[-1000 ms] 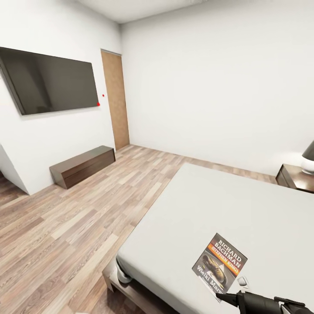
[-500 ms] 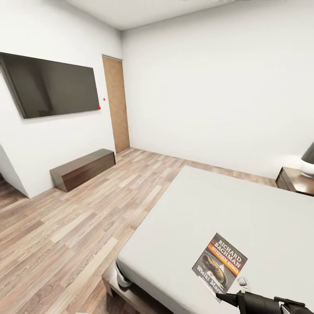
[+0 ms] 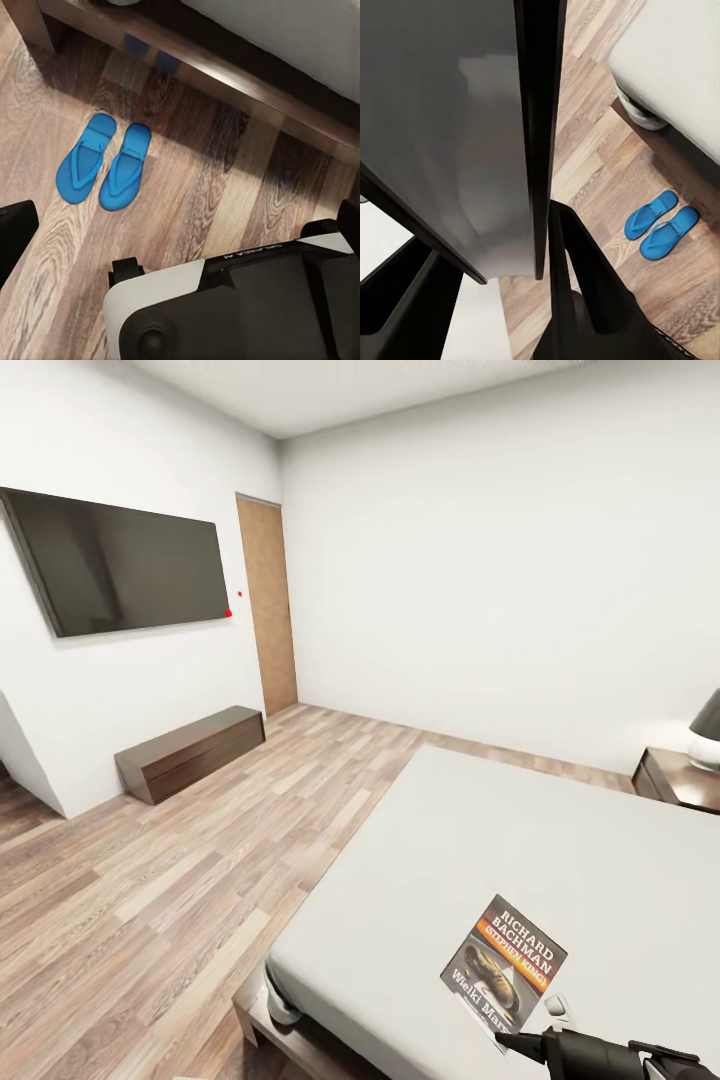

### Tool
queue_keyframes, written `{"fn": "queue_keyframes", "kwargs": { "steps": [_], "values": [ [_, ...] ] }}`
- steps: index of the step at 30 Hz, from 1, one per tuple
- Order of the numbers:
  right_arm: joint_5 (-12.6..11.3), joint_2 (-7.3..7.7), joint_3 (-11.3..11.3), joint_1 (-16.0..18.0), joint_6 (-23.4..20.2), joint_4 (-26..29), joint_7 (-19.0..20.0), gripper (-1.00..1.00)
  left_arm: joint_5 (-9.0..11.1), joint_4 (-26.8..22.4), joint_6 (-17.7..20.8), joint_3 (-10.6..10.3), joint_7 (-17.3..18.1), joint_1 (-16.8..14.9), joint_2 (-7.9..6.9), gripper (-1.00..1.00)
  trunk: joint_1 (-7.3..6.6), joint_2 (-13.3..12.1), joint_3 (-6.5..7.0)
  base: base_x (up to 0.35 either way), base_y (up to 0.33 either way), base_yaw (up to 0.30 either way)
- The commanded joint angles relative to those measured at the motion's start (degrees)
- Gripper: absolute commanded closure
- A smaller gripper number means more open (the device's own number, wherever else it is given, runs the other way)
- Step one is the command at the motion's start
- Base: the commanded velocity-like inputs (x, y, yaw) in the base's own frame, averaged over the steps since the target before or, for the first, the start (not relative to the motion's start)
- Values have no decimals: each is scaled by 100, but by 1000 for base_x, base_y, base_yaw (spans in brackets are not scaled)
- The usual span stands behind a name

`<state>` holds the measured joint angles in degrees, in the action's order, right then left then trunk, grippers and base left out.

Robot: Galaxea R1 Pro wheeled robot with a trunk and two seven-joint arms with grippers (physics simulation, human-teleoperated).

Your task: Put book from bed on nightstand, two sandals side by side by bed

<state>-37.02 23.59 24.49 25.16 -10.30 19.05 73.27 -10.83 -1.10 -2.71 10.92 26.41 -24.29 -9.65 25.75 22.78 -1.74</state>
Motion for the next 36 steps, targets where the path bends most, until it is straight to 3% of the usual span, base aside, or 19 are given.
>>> {"fn": "queue_keyframes", "kwargs": {
  "steps": [1, 11, 36],
  "values": [
    [-60, 5, 38, 7, -60, 2, 10, 100, -60, 5, -28, 42, 13, -6, -2, -100, 4, 14, -13, 0, 0, 0],
    [-60, 5, 38, 7, -60, 2, 13, 100, -60, 5, -28, 42, 13, -6, -1, -100, 4, 14, -13, 0, 0, 30],
    [-60, 5, 38, 7, -60, 2, 21, 100, -59, 5, -28, 42, 13, -6, -2, -100, 4, 14, -13, 0, 0, 170]
  ]
}}
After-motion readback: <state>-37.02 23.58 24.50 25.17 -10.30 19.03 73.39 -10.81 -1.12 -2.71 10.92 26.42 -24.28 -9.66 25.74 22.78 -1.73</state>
